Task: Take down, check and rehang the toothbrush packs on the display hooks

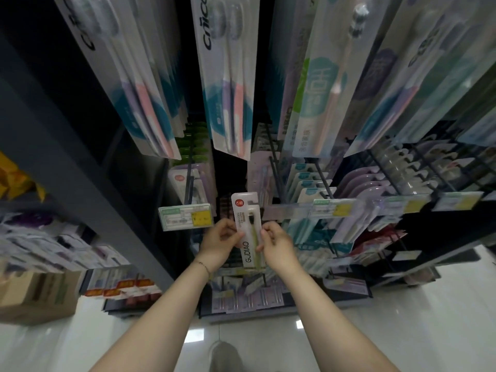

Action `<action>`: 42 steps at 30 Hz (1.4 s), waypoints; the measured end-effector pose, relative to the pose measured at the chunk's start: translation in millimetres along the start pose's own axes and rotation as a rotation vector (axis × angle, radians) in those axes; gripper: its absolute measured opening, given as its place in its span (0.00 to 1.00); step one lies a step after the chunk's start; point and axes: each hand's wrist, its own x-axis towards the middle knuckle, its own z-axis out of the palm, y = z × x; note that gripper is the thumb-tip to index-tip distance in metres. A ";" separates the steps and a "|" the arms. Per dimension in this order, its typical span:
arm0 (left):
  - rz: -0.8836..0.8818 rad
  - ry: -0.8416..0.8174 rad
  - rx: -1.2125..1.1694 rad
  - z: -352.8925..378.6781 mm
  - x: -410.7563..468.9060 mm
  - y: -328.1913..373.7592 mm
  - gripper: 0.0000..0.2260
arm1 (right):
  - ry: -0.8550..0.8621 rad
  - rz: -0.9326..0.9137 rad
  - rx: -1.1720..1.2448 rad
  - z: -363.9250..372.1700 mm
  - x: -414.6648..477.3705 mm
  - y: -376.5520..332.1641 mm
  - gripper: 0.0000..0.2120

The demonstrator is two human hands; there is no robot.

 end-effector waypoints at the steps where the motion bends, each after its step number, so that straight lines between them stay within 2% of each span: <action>1: -0.020 -0.006 -0.008 3.4 -5.0 -0.3 0.05 | -0.011 -0.017 -0.035 -3.5 -4.0 2.8 0.07; 4: -0.051 -0.019 -0.030 15.5 -19.7 -1.0 0.06 | -0.046 -0.028 -0.065 -13.4 -13.9 17.7 0.06; 10: 0.002 -0.016 -0.021 51.7 -46.0 5.5 0.07 | -0.074 -0.036 -0.056 -46.3 -33.0 43.6 0.05; 23: 0.043 -0.053 0.022 147.0 -65.8 25.0 0.05 | 0.004 -0.066 -0.007 -134.6 -55.7 85.3 0.06; 27: 0.121 -0.062 0.055 179.1 -69.3 40.3 0.04 | 0.068 -0.053 0.046 -165.9 -58.0 96.2 0.06; 30: 0.170 -0.093 0.079 203.4 -70.6 55.1 0.06 | 0.127 -0.055 0.063 -188.6 -58.3 107.5 0.06; 36: 0.285 -0.134 0.127 239.5 -66.6 84.4 0.02 | 0.232 -0.020 0.129 -234.6 -66.0 120.0 0.09; 42: 0.426 -0.215 0.055 257.1 -70.0 140.0 0.06 | 0.404 0.024 0.277 -267.4 -72.5 112.2 0.10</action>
